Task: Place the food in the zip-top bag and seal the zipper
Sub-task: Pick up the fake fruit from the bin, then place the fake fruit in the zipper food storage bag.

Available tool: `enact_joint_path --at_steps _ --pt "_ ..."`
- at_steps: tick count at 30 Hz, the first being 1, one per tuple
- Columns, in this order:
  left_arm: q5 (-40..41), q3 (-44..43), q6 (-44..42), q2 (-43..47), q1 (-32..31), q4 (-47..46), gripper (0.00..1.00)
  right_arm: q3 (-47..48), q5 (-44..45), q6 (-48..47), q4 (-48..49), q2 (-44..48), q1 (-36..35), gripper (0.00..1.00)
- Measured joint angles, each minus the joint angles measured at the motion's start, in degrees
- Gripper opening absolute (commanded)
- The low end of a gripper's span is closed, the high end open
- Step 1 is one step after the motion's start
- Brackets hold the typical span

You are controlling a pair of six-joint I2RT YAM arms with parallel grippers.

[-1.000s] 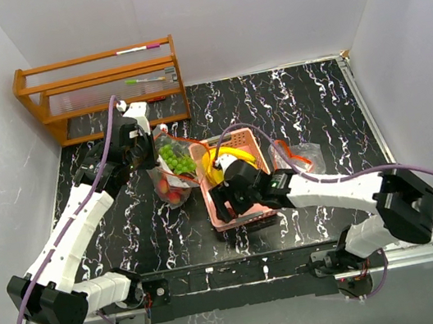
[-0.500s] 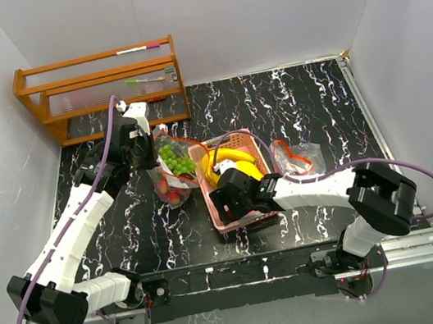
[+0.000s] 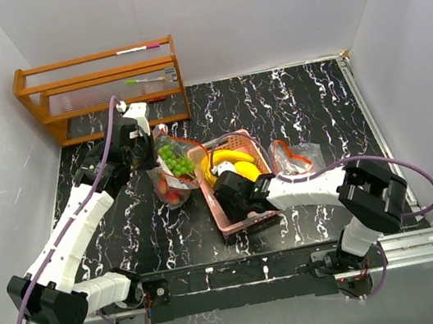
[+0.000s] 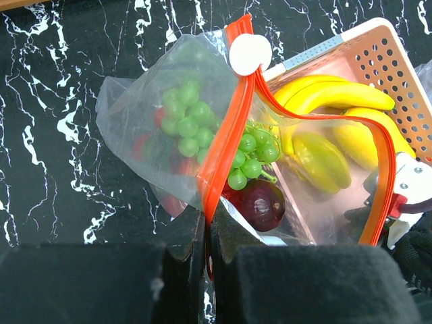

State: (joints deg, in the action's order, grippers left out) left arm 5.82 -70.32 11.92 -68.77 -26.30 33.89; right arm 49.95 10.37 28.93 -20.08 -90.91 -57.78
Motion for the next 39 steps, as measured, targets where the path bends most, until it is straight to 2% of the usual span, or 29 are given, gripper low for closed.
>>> enact_joint_path --at_steps 5,15,21,26,32,35,39 --pt "0.04 0.09 0.00 0.09 0.00 0.02 0.00 3.80 3.37 -1.09 -3.63 1.68 -0.02 0.28" --pt "0.15 0.28 0.02 0.22 0.00 -0.02 0.00 16.33 5.05 -6.47 -5.03 12.46 -0.02 0.28" --pt "-0.02 0.28 0.07 0.22 0.00 -0.04 0.00 21.92 3.65 -10.69 0.37 13.99 -0.02 0.28" --pt "-0.72 0.28 0.09 0.22 0.00 -0.13 0.00 24.72 2.73 -13.49 7.32 9.66 0.04 0.29" --pt "-0.94 0.55 0.07 0.26 0.00 -0.24 0.00 26.32 1.62 -16.04 13.11 1.07 0.20 0.39" --pt "-0.94 0.61 0.07 0.44 0.00 -0.20 0.00 27.02 2.19 -17.11 13.99 -2.12 0.42 0.60" --pt "-0.92 0.66 0.07 0.90 0.00 0.02 0.00 27.08 3.32 -17.86 14.36 -2.62 0.52 0.76"
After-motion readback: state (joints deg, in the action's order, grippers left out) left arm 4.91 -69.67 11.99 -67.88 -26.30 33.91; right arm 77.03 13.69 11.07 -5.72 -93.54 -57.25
